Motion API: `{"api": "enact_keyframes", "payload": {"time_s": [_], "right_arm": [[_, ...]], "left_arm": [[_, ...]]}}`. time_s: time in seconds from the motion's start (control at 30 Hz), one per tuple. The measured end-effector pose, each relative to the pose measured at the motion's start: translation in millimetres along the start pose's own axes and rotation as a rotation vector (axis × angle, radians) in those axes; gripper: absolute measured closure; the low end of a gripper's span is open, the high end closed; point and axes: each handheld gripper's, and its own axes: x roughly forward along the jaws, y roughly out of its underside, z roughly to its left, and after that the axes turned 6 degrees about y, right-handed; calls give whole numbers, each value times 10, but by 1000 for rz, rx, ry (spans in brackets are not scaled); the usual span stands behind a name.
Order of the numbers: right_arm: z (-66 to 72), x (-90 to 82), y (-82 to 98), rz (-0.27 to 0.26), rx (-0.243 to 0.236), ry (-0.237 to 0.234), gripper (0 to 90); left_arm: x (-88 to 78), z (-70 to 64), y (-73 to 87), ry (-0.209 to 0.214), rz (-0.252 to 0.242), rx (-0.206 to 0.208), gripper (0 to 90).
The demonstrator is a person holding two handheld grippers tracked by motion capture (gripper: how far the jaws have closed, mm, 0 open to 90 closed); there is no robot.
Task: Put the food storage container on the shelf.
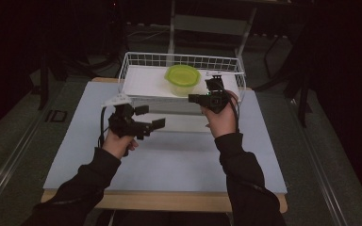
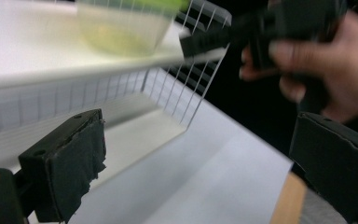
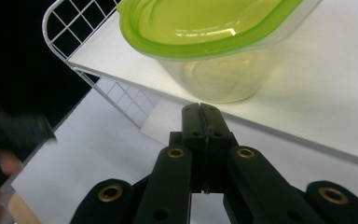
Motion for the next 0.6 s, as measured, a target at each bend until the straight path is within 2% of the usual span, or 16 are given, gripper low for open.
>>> {"api": "enact_keyframes", "payload": {"time_s": [0.1, 0.2, 0.37, 0.5, 0.6], "right_arm": [[22, 70, 7, -7, -1, 4, 900], [3, 128, -8, -5, 8, 21, 900], [-68, 171, -53, -8, 45, 23, 899], [-87, 172, -101, -18, 45, 38, 884], [-102, 181, -131, -17, 43, 50, 878]], "left_arm": [[-3, -46, 208, -33, -4, 61, 45], [-26, -63, 386, -33, -13, 72, 45], [-48, -51, 527, -17, -18, 58, 45], [-54, -38, 597, -6, -25, 31, 45], [-38, -41, 638, 0, -14, 32, 45]]}}
